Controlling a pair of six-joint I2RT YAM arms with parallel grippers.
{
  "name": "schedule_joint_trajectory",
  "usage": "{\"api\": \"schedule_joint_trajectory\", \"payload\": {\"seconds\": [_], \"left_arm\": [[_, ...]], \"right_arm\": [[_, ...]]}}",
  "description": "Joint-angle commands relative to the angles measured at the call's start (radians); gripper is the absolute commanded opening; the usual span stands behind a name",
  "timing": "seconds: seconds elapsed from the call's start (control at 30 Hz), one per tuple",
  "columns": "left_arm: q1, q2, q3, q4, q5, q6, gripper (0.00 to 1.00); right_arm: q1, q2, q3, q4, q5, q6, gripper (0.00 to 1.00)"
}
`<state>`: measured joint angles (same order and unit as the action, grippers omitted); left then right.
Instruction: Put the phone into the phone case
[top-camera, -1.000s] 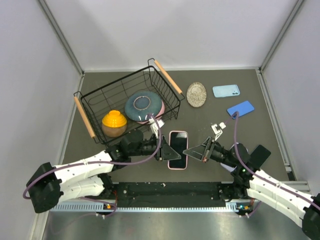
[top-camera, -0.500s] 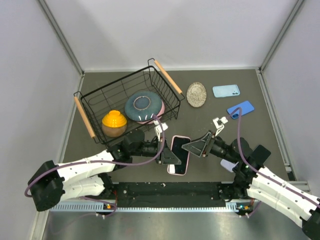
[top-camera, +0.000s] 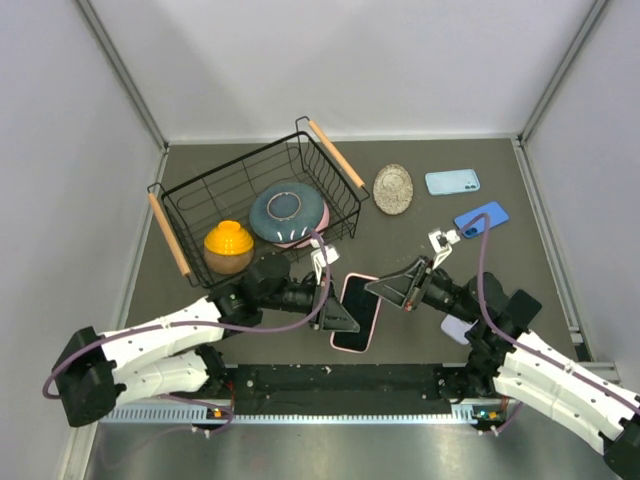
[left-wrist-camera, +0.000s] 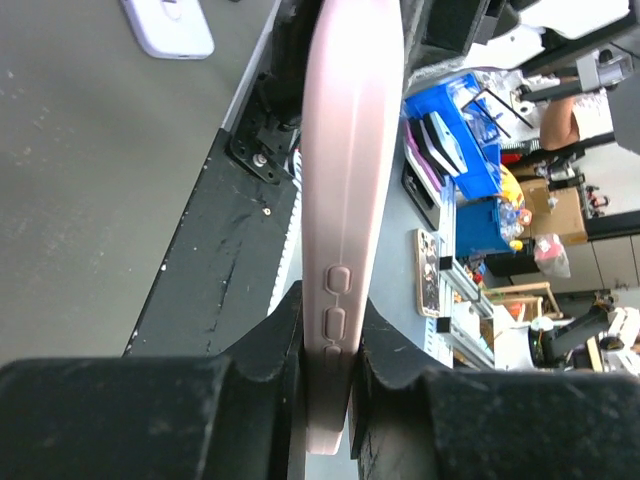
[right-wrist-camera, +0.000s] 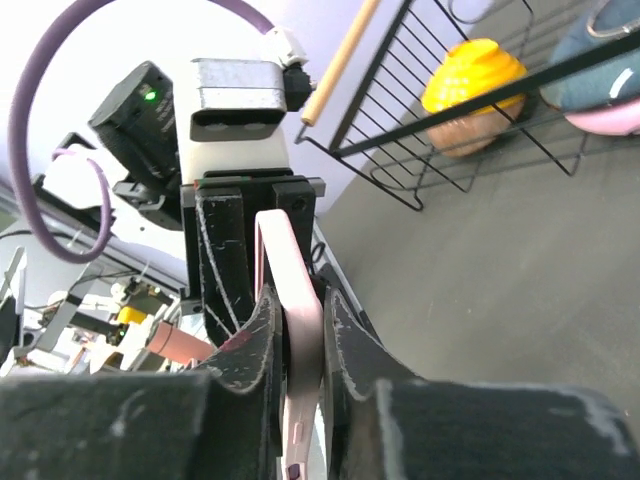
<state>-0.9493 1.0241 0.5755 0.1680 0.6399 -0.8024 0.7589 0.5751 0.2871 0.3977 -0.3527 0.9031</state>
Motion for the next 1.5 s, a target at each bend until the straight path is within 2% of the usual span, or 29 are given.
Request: {"api": "schedule_joint_trajectory", "payload": {"seconds": [0.0, 0.17, 0.2, 0.23, 0.3, 0.37, 0.4, 0.47, 0.5, 0.53, 0.6, 0.7, 0.73, 0.77, 0.83, 0.93, 1.03, 1.17, 1.47], "left_arm": [[0.030, -0.009, 0.040, -0.111, -0.086, 0.034, 0.00], [0.038, -0.016, 0.044, -0.098, -0.072, 0.029, 0.00], [0.040, -0.030, 0.040, -0.088, -0.074, 0.023, 0.00], [0.043, -0.038, 0.038, -0.067, -0.072, 0.005, 0.00], [0.058, -0.067, 0.021, -0.036, -0.069, -0.020, 0.00], [0.070, -0.085, 0.014, -0.012, -0.080, -0.043, 0.00], [0.072, -0.103, 0.014, -0.013, -0.094, -0.044, 0.00], [0.075, -0.114, 0.015, -0.018, -0.095, -0.040, 0.00], [0.075, -0.120, 0.017, -0.019, -0.095, -0.038, 0.00], [0.075, -0.122, 0.017, -0.019, -0.097, -0.034, 0.00], [0.078, -0.114, 0.024, -0.039, -0.106, -0.027, 0.00], [0.078, -0.096, 0.044, -0.091, -0.121, 0.002, 0.00], [0.078, -0.098, 0.047, -0.102, -0.124, 0.015, 0.00], [0.078, -0.093, 0.056, -0.107, -0.126, 0.017, 0.00], [0.080, -0.098, 0.063, -0.107, -0.135, 0.017, 0.00], [0.081, -0.111, 0.081, -0.116, -0.164, 0.011, 0.00], [0.084, -0.130, 0.109, -0.153, -0.238, 0.005, 0.00], [0.092, -0.156, 0.115, -0.136, -0.287, -0.032, 0.00], [0.099, -0.145, 0.109, -0.062, -0.301, -0.103, 0.00]], "right_arm": [[0.005, -0.032, 0.012, 0.227, -0.071, 0.006, 0.00], [0.005, 0.015, 0.007, 0.302, -0.143, 0.039, 0.00], [0.003, 0.019, 0.011, 0.306, -0.158, 0.049, 0.07], [0.005, 0.023, 0.015, 0.287, -0.160, 0.051, 0.26], [0.003, 0.026, 0.009, 0.273, -0.166, 0.051, 0.35], [0.003, 0.023, -0.014, 0.280, -0.164, 0.059, 0.38], [0.005, 0.025, -0.025, 0.292, -0.167, 0.068, 0.38], [0.005, 0.023, -0.067, 0.349, -0.164, 0.077, 0.28], [0.003, 0.023, -0.081, 0.371, -0.154, 0.091, 0.22], [0.005, 0.026, -0.094, 0.401, -0.152, 0.100, 0.11], [0.005, 0.040, -0.112, 0.467, -0.155, 0.120, 0.01], [0.010, 0.057, -0.106, 0.480, -0.169, 0.126, 0.00], [0.005, 0.063, -0.106, 0.481, -0.172, 0.132, 0.03], [0.006, 0.065, -0.105, 0.478, -0.169, 0.137, 0.14], [0.005, 0.066, -0.106, 0.460, -0.166, 0.151, 0.44], [0.006, 0.071, -0.120, 0.467, -0.195, 0.158, 0.62], [0.008, 0.089, -0.147, 0.496, -0.244, 0.175, 0.73], [0.010, 0.127, -0.216, 0.602, -0.270, 0.224, 0.78], [0.022, 0.279, -0.215, 0.788, -0.289, 0.237, 0.77]]}}
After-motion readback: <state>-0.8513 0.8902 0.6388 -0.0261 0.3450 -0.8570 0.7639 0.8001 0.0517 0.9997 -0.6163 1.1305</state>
